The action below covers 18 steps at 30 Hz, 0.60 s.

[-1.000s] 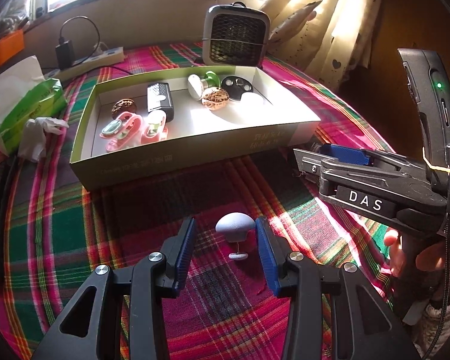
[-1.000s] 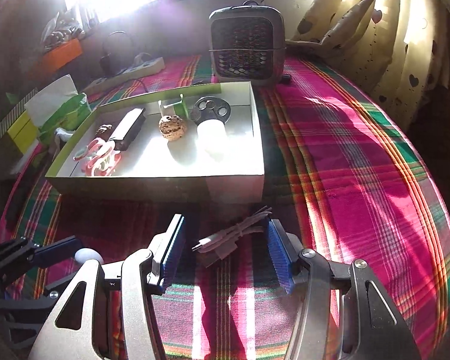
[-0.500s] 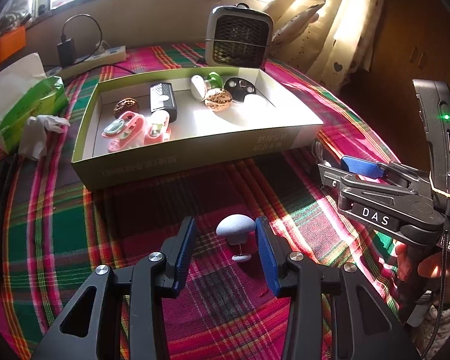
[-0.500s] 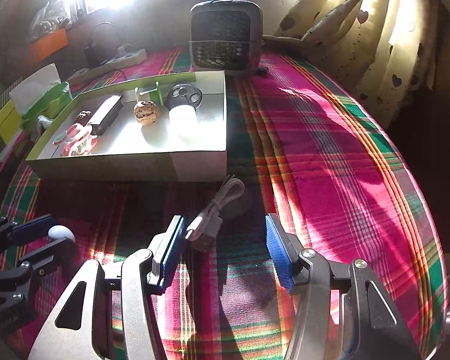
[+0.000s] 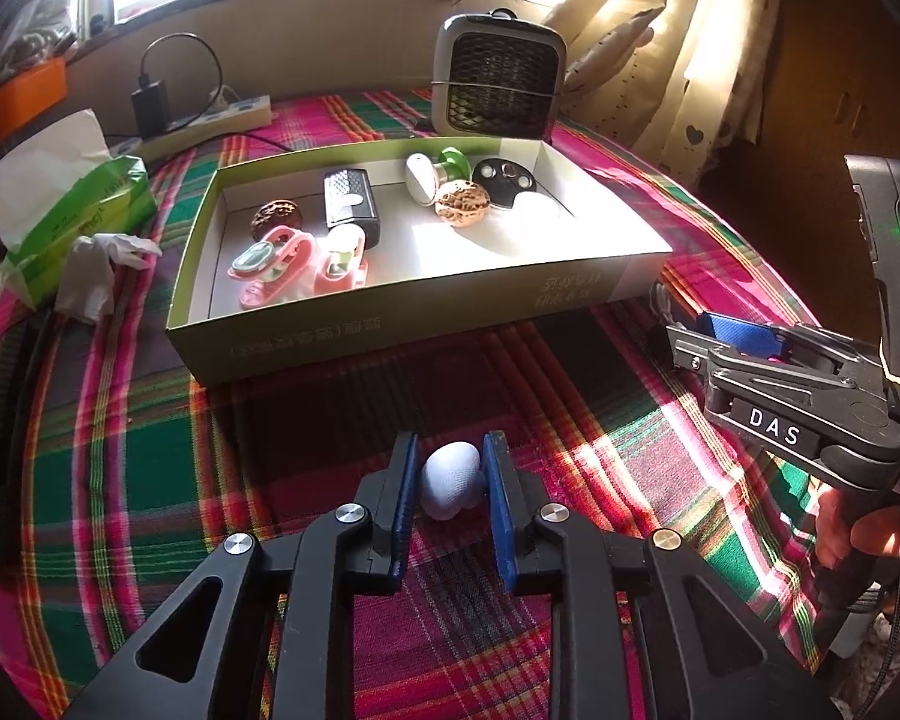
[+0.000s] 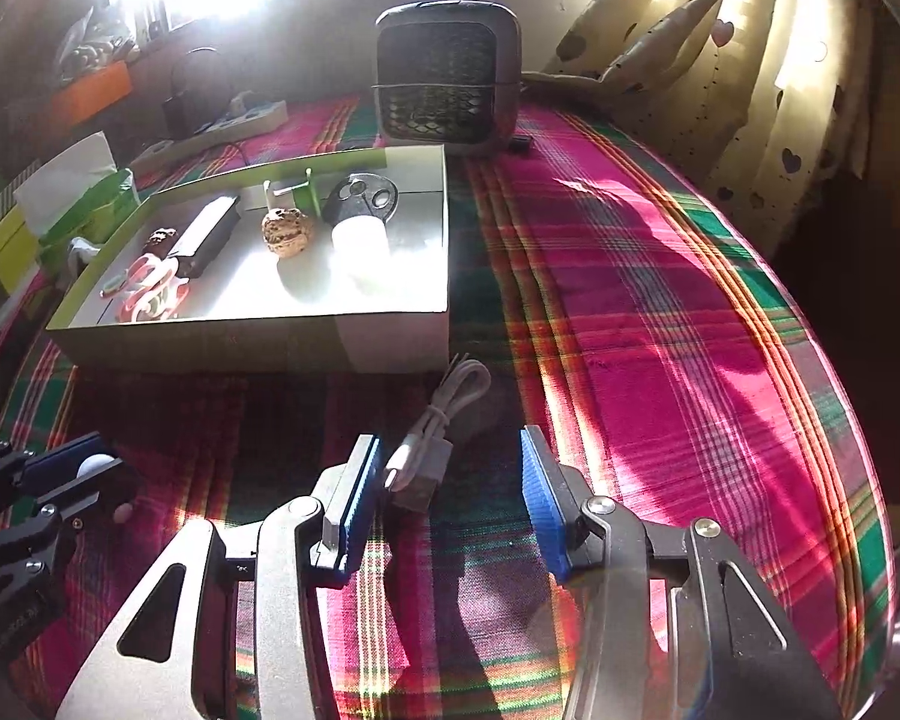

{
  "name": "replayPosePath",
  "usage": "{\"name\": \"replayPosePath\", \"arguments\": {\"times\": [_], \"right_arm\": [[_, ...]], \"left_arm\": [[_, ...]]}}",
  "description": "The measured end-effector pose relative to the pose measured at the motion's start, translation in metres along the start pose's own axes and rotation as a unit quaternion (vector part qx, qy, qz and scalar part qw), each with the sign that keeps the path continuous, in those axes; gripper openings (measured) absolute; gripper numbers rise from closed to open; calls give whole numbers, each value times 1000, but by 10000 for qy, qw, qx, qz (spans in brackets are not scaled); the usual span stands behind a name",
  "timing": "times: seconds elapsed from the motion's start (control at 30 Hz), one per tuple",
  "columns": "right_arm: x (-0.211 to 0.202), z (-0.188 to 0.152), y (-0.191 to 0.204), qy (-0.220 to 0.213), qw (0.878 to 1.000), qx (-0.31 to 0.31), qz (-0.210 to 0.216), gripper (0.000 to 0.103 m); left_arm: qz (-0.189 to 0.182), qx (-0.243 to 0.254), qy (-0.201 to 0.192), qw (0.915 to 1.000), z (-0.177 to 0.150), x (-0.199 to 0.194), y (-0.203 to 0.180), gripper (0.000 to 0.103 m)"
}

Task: Organize objects
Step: 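Close the right gripper on the white USB cable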

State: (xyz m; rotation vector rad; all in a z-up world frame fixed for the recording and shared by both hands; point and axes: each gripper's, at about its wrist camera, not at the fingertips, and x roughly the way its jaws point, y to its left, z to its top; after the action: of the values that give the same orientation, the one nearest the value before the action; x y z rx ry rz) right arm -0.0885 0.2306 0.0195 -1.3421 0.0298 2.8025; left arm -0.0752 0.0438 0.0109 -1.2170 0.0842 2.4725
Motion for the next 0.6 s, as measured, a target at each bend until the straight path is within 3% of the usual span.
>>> {"name": "replayPosePath", "arguments": {"times": [0.23,0.6], "right_arm": [[-1,-2,3,-24,9999,-106,93,22],[-3,-3,2,-36,9998,-91,177,21]], "left_arm": [[1,1,-14,10000,0,-1,0,19],[-6,-11,-14,10000,0,-1,1,19]]}}
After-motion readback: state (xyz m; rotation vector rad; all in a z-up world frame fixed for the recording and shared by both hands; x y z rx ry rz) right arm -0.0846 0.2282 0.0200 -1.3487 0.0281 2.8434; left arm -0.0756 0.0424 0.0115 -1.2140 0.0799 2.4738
